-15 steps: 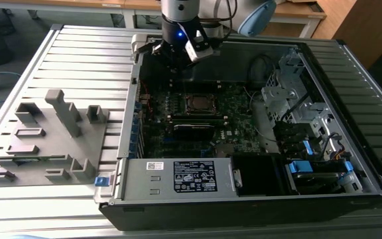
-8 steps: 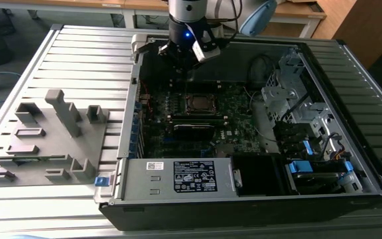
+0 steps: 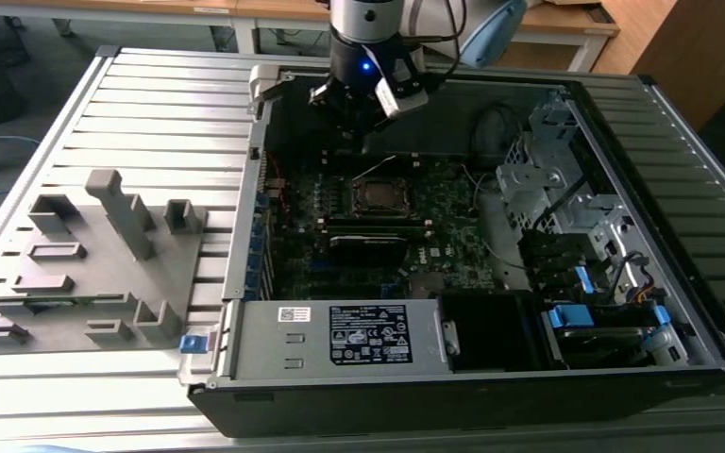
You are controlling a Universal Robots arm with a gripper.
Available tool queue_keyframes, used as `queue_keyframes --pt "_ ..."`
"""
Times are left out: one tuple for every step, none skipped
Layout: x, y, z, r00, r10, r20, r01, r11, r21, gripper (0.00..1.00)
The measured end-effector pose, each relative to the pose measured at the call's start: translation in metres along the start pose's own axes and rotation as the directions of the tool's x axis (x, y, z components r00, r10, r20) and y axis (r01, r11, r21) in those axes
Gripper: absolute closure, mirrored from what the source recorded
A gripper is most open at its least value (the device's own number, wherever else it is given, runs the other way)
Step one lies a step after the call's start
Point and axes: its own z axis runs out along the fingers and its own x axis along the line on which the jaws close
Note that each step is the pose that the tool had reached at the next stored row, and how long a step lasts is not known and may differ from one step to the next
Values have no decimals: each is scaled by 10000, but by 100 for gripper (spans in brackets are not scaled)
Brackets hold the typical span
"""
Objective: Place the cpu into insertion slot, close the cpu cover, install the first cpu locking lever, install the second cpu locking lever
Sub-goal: 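Install the first cpu locking lever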
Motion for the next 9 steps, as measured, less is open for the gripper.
queue_keyframes --pt "0 0 0 10000 0 0 0 10000 0 89" --pt "0 0 0 10000 0 0 0 10000 0 89" --pt "-1 0 0 10000 0 -1 0 10000 1 89" --pt "-1 0 1 10000 -1 -1 1 10000 0 89" --pt "-2 1 5 10000 -1 6 1 10000 -1 89" --pt "-2 0 9 10000 -2 14 2 10000 -7 89" --pt "-1 -1 13 10000 -2 20 2 10000 -26 89" --pt "0 -2 16 10000 0 23 0 10000 -73 89" --pt "0 -2 19 10000 1 26 -1 9999 -137 89"
